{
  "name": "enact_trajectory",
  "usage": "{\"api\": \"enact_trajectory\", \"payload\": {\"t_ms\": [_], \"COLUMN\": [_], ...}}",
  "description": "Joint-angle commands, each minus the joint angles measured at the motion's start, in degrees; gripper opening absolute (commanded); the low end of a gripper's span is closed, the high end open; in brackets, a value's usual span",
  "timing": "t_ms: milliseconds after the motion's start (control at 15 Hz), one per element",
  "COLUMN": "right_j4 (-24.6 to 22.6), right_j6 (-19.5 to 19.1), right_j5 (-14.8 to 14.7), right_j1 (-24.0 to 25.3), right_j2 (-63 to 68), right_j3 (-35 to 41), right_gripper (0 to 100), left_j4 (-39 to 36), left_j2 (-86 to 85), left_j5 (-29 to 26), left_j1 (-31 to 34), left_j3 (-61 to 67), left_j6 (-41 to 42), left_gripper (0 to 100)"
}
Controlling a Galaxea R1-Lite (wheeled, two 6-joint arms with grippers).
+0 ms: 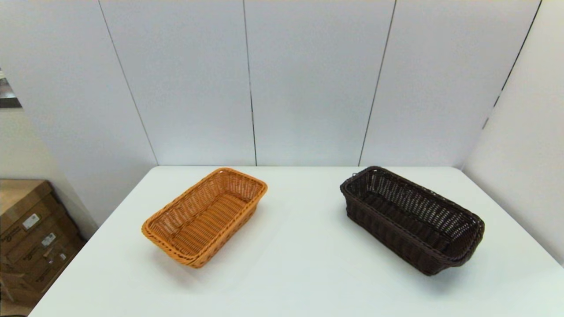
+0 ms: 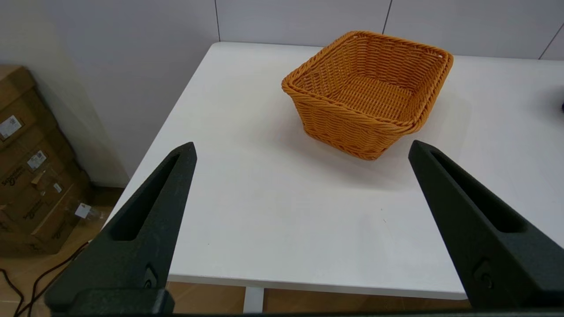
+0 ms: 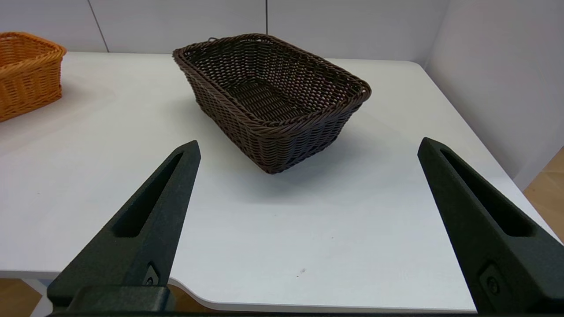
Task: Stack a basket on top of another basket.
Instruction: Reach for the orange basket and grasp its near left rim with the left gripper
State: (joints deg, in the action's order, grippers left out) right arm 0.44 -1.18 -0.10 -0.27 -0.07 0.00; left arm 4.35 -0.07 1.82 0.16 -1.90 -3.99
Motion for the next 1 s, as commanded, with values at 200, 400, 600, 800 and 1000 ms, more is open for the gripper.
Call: {"api": "enact_trajectory", "payload": {"t_ms": [200, 400, 600, 800, 1000], "right_j4": [0.0, 0.0, 0.0, 0.0, 0.0], "right_j6": [-0.05, -0.05, -0.05, -0.05, -0.05], "right_j5": [0.01, 0.01, 0.01, 0.01, 0.01], "right_j1": [0.0, 0.0, 0.0, 0.0, 0.0], "right_j2": [0.07, 0.07, 0.07, 0.07, 0.07], "right_j3": [0.0, 0.0, 0.0, 0.0, 0.0], "right_gripper": [100, 100, 100, 100, 100], "left_j4": [7.51, 8.13, 12.96, 16.74, 18.85], "left_j2": [11.67, 23.8, 38.66, 51.58, 59.14], "left_j5": [0.73, -0.06, 0.03, -0.06, -2.96], "left_j1": [0.02, -0.16, -0.42, -0.16, -0.16], "left_j3": [-14.53, -23.15, -31.58, -38.97, -43.63], "left_j6": [-1.02, -2.78, -2.08, -2.78, -2.17], "left_gripper": [100, 100, 100, 100, 100]}}
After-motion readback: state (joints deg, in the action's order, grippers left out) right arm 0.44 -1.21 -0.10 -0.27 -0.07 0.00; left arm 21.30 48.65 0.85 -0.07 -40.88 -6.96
